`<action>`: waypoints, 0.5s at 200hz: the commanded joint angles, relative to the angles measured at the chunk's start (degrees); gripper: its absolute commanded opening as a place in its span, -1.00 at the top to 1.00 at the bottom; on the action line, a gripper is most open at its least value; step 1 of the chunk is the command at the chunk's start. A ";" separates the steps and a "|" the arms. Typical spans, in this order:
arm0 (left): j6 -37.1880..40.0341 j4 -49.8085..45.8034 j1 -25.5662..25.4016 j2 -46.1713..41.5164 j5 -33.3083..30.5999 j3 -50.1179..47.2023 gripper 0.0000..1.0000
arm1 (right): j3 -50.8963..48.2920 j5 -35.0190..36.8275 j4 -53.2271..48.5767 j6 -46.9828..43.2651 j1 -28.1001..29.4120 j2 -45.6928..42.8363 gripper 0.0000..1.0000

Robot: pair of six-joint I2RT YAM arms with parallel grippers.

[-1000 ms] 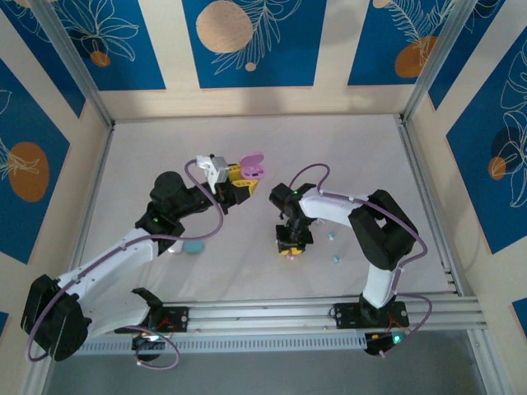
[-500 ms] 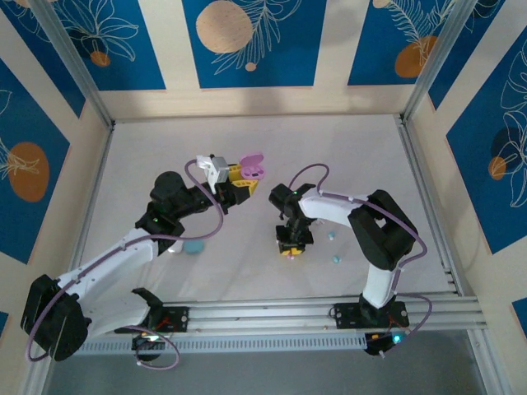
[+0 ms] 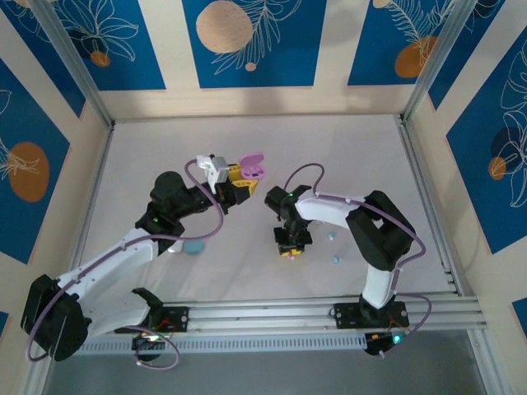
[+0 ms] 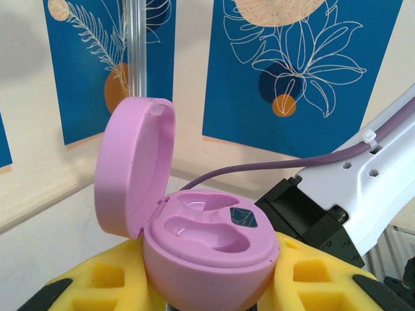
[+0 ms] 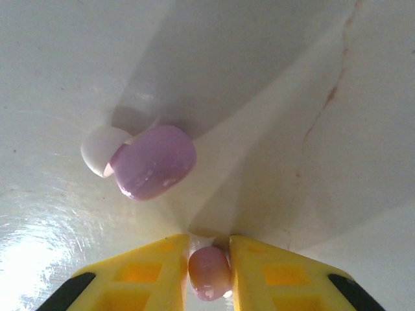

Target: Insert wireless bluetooth earbuds into charging case

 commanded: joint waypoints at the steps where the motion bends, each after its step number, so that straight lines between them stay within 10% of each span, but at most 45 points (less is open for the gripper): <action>1: 0.31 0.83 -0.64 -1.04 -0.11 0.54 0.49 | -0.18 -0.33 -3.20 -0.09 0.89 0.56 0.62; 54: 0.69 1.03 -0.63 -0.59 -0.56 -0.03 0.49 | -0.85 -8.03 0.02 1.86 -4.75 -11.89 0.69; 100: 0.58 2.60 -0.58 0.63 -0.91 -0.33 0.49 | -8.70 -39.35 17.32 7.77 -20.74 -28.72 0.68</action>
